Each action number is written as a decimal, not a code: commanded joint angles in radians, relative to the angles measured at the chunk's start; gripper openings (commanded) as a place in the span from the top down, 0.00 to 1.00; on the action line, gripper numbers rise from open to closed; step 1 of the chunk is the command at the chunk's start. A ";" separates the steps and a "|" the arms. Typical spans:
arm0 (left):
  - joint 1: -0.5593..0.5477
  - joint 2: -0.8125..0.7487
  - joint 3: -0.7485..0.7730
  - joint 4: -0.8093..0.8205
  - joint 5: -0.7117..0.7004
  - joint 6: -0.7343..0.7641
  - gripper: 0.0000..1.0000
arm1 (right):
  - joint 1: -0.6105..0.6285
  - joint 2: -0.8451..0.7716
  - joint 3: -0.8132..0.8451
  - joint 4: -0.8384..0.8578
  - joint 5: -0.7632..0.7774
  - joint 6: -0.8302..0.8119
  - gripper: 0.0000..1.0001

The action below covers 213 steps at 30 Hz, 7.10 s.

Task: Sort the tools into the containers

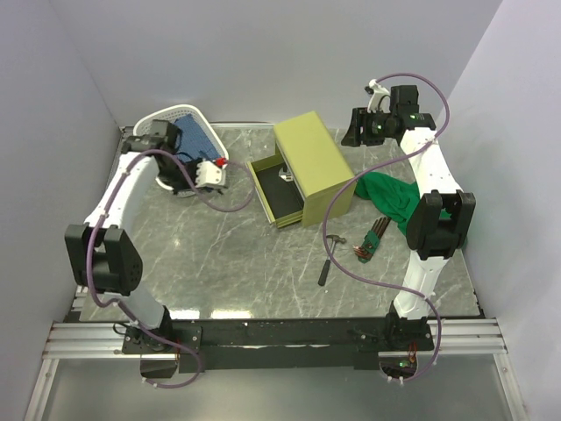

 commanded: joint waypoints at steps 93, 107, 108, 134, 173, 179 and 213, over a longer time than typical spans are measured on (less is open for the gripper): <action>-0.253 -0.034 -0.257 0.944 -0.005 -1.233 0.52 | -0.054 -0.621 -0.578 -0.133 -0.059 -0.238 0.38; -0.092 -0.239 -0.435 0.981 -0.232 -1.546 0.50 | 0.446 -0.784 -0.977 -0.007 0.309 0.309 0.36; -0.089 -0.257 -0.447 0.973 -0.249 -1.539 0.49 | 0.466 -0.776 -0.992 0.004 0.331 0.344 0.36; -0.022 -0.492 -0.635 0.921 -0.334 -1.534 0.43 | 0.612 -0.523 -1.187 0.252 0.512 0.772 0.42; 0.111 -0.626 -0.573 0.938 -0.185 -1.680 0.41 | 0.808 -0.341 -0.484 0.103 0.490 0.254 1.00; 0.153 -0.635 -0.585 0.933 -0.187 -1.674 0.41 | 0.684 -0.108 -0.233 0.105 0.558 0.240 1.00; 0.230 -0.583 -0.576 0.950 -0.124 -1.727 0.41 | 0.624 0.148 -0.180 0.150 0.840 0.263 0.79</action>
